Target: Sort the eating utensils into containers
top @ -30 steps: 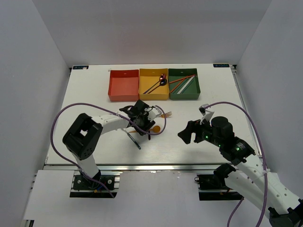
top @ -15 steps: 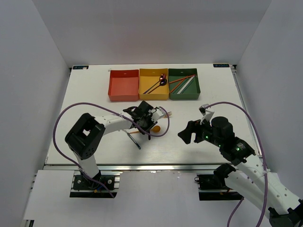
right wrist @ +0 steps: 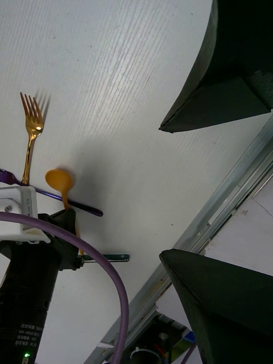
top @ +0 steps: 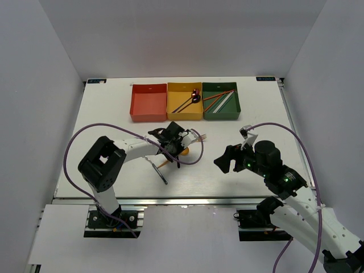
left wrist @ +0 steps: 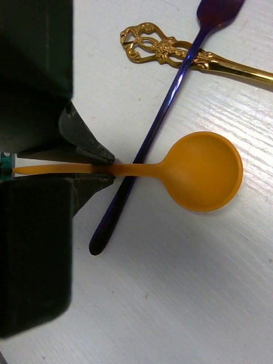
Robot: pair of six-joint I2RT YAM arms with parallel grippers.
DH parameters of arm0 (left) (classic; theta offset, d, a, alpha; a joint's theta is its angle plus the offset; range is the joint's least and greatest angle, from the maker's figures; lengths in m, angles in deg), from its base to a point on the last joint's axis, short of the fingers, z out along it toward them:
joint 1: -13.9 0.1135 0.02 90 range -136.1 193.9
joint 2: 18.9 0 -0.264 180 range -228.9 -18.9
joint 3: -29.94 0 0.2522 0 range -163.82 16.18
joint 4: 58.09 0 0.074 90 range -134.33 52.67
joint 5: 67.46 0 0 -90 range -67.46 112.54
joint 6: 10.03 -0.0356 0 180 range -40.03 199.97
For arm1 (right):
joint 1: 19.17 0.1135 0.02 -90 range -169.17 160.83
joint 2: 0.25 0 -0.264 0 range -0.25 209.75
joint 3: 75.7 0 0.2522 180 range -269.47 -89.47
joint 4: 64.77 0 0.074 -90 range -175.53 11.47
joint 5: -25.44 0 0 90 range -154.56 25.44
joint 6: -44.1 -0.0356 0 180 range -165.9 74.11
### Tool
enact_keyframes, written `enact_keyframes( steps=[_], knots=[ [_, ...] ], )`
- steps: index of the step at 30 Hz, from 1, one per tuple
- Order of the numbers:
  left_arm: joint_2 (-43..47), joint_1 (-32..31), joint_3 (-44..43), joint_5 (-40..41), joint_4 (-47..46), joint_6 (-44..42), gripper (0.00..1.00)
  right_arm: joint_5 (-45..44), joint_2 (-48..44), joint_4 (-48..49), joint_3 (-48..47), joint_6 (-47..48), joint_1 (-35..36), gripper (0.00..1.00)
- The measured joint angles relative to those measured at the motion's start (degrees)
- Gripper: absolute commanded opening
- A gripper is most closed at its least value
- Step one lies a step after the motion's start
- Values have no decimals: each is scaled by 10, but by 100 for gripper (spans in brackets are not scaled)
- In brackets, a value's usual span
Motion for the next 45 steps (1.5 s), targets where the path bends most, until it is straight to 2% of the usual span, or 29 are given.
enact_keyframes(
  steps=[12, 16, 21, 24, 28, 36, 38, 41, 45],
  knots=[
    [44, -27, -16, 50, 51, 0, 18, -4, 13, 0, 0, 0, 0, 88],
    [84, -29, -33, 69, 43, 6, 22, -7, 23, 0, -3, 0, 0, 88],
    [98, -29, -79, 133, 17, 28, 18, -19, 26, 1, -5, 2, 0, 88],
    [54, -29, -166, 178, 12, 30, 16, -28, 24, 1, -5, 2, 0, 88],
    [-52, -22, -332, 217, -5, -1, 17, -33, 23, 1, -8, 2, 0, 88],
    [-286, 32, -647, 219, 2, -87, 21, -33, 34, 0, -14, 7, 0, 88],
    [-323, 46, -676, 219, -7, -113, 21, -33, 37, 0, -17, 9, 0, 88],
    [-354, 66, -676, 219, -14, -146, 23, -32, 39, -2, -26, 14, 0, 87],
    [-382, 83, -676, 202, -26, -163, 42, -32, 37, -5, -39, 20, 0, 87]
  ],
)
